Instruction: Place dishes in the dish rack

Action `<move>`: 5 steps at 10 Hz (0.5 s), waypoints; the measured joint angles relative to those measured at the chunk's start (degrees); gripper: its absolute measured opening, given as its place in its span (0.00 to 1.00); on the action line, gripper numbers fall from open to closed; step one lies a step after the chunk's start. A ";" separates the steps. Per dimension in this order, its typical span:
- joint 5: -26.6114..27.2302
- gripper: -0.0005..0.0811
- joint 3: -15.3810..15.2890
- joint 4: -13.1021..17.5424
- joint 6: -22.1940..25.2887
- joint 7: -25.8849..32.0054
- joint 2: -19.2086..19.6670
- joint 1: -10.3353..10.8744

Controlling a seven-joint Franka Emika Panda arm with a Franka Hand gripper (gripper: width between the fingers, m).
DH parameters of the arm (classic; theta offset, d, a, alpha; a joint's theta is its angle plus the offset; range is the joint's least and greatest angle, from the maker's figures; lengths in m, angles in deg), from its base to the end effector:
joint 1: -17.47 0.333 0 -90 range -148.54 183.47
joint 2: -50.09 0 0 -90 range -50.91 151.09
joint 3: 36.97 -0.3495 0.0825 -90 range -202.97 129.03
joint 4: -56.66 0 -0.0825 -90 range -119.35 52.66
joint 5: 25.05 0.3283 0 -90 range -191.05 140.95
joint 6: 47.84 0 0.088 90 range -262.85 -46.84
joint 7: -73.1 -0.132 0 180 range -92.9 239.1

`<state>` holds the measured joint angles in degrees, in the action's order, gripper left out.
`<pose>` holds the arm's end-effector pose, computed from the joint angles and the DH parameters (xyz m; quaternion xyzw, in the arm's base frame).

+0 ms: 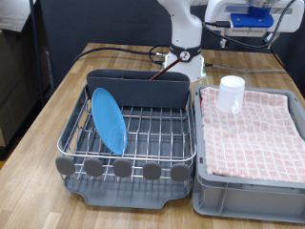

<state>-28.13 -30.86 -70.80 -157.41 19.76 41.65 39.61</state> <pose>0.4081 0.1104 0.4587 0.9479 -0.3071 -0.0584 0.0608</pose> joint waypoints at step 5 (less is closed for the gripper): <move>0.19 0.99 -1.59 -0.45 -0.21 0.23 5.97 0.02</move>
<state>-27.94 -32.45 -71.25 -157.62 19.99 47.62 39.63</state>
